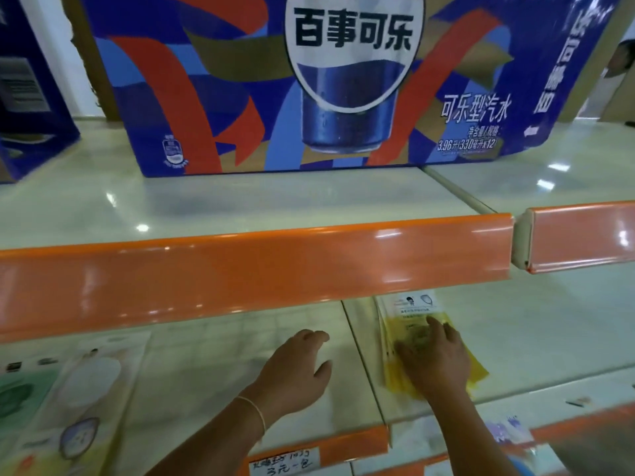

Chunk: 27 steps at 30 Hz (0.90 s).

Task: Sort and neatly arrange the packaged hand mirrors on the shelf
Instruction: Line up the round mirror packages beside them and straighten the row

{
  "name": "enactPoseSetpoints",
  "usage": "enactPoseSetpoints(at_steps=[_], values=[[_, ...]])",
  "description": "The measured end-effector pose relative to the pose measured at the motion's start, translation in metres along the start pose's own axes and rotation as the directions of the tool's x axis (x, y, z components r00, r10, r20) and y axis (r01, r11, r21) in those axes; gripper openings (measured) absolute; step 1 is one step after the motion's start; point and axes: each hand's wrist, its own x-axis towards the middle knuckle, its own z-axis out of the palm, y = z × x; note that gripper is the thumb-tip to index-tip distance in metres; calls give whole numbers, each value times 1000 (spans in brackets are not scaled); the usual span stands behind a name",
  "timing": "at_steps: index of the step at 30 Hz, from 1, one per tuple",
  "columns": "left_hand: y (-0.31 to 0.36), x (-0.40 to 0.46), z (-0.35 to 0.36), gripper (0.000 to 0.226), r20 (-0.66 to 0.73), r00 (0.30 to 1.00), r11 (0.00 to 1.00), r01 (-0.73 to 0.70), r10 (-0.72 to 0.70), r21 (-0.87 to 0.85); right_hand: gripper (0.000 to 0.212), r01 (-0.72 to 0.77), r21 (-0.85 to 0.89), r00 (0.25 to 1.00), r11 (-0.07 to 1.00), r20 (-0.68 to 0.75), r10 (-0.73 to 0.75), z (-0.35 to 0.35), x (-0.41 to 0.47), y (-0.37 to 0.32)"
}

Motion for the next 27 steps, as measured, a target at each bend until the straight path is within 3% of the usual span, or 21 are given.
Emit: enactPoseSetpoints(at_steps=[4,13,18,22,24,27], values=[[7,6,5,48,-7,1000,1000,0,0,9,77,12,-44,999,999,32,-11,-2,2,-1],[19,11,14,48,12,1000,1000,-13,13,10,30,139,-140,990,980,6,-140,-7,-4,-7],[25,17,19,43,-11,1000,996,-3,2,-92,27,156,55,987,986,36,-158,-24,1,-10],[36,26,17,23,-44,996,947,56,-74,-317,25,217,273,975,937,-20,-220,-37,-7,-20],[41,29,14,26,-8,982,818,154,-191,-555,35,182,393,978,902,22,-207,-47,-16,-29],[45,31,11,35,208,919,324,320,-335,-890,17,-54,661,958,748,246,-148,-54,-32,-42]])
